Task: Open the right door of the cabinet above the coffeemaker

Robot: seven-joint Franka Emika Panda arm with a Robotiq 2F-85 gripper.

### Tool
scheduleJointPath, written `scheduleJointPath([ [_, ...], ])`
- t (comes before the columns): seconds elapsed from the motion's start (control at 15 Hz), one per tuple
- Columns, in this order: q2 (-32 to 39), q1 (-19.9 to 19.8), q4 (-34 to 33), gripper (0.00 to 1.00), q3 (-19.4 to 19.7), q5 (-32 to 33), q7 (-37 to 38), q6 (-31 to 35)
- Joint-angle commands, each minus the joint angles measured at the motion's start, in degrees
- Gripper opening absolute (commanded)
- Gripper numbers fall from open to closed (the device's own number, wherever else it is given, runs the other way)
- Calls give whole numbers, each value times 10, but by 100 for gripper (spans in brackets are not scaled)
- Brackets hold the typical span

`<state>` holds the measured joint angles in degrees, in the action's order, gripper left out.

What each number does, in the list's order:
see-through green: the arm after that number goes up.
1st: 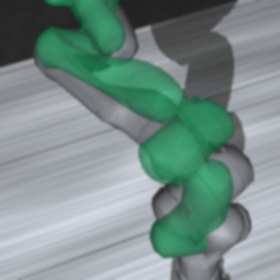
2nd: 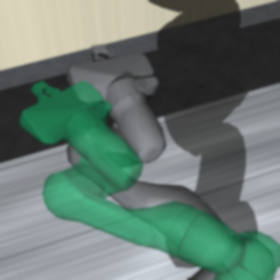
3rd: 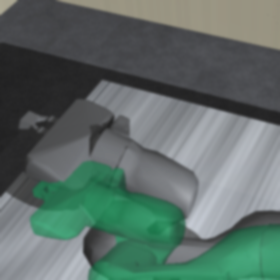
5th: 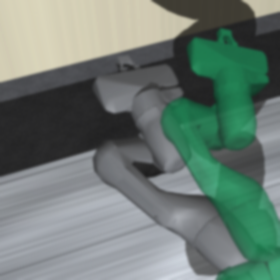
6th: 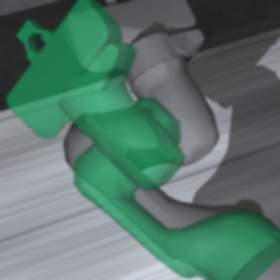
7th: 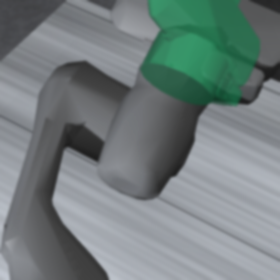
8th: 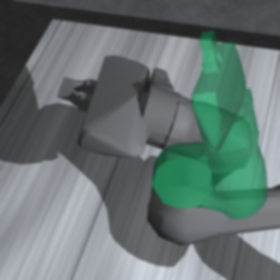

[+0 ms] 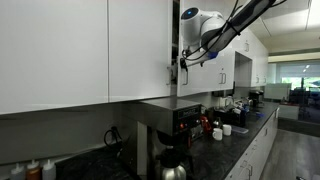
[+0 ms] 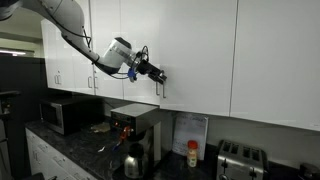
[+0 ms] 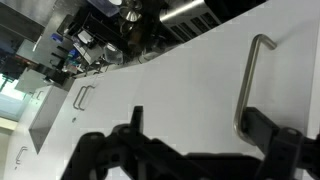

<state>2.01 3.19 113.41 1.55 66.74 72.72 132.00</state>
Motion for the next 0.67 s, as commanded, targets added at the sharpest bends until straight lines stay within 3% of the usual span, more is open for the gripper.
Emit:
scheduleJointPath([
  [0.0,-7,-34,26,100,18,40,26,12],
  [0.6,-7,-41,34,100,23,77,64,22],
])
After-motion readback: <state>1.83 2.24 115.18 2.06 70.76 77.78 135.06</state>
